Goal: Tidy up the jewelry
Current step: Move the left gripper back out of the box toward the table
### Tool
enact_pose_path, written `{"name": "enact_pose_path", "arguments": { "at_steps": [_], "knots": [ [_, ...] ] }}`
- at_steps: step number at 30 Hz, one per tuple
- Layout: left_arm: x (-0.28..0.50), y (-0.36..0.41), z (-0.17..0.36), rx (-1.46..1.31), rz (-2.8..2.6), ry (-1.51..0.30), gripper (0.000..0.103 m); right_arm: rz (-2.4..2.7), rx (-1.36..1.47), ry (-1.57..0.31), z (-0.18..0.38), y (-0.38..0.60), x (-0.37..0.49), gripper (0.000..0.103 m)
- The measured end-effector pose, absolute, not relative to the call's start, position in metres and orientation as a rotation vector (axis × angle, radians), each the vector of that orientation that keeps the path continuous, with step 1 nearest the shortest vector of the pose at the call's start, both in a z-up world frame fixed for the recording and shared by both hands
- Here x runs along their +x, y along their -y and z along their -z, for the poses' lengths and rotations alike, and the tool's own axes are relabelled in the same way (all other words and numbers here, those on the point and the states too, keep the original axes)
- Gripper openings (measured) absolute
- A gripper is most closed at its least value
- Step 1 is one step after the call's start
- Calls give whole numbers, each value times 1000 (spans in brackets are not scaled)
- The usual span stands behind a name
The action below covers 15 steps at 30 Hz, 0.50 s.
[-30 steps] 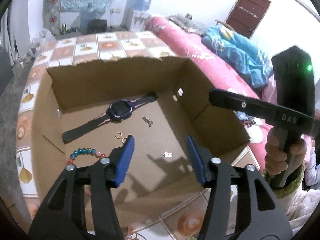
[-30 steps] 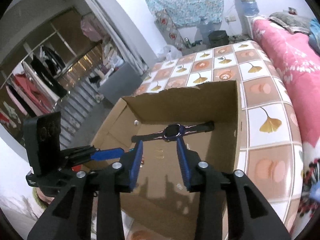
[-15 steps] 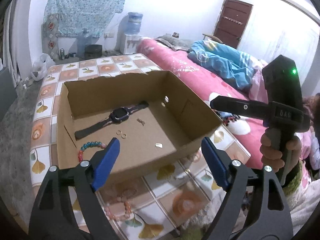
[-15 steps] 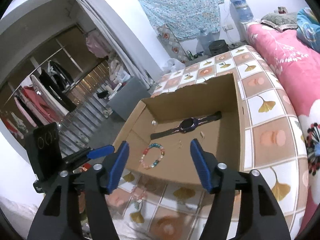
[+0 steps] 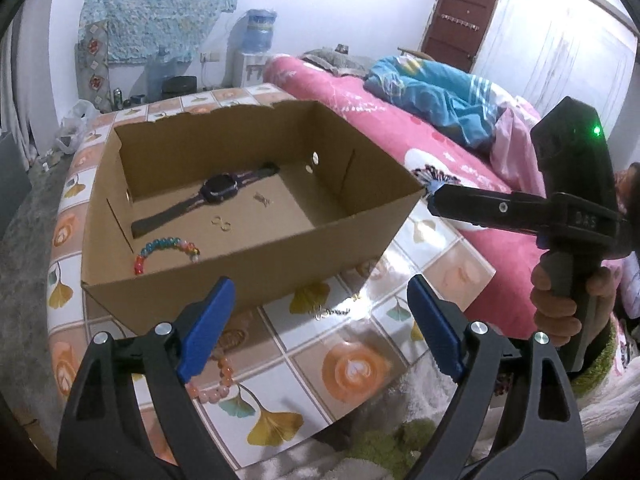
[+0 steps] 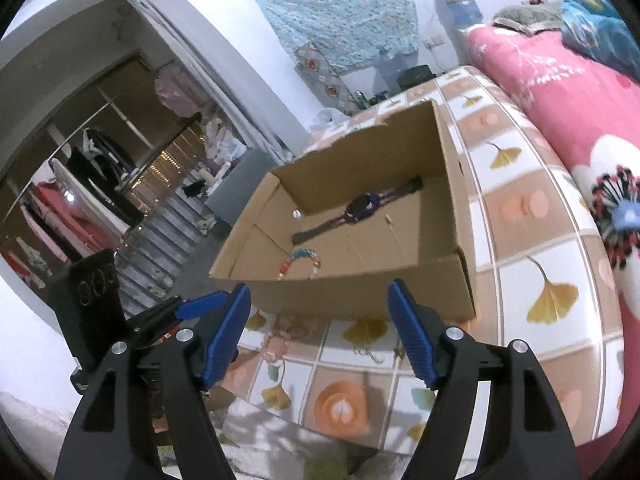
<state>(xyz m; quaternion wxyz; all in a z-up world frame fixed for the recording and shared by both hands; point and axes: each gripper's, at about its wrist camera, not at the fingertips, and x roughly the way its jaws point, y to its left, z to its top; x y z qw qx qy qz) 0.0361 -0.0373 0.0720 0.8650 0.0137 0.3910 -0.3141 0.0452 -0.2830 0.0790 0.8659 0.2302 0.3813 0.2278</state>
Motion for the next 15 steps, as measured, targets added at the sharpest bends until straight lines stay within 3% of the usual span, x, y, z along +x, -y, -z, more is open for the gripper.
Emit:
{"name": "enact_pose_path", "arguments": {
  "at_steps": [15],
  "knots": [
    [29, 44, -59, 64, 633, -843, 84, -442, 484, -814, -70, 286, 34, 73]
  ]
}}
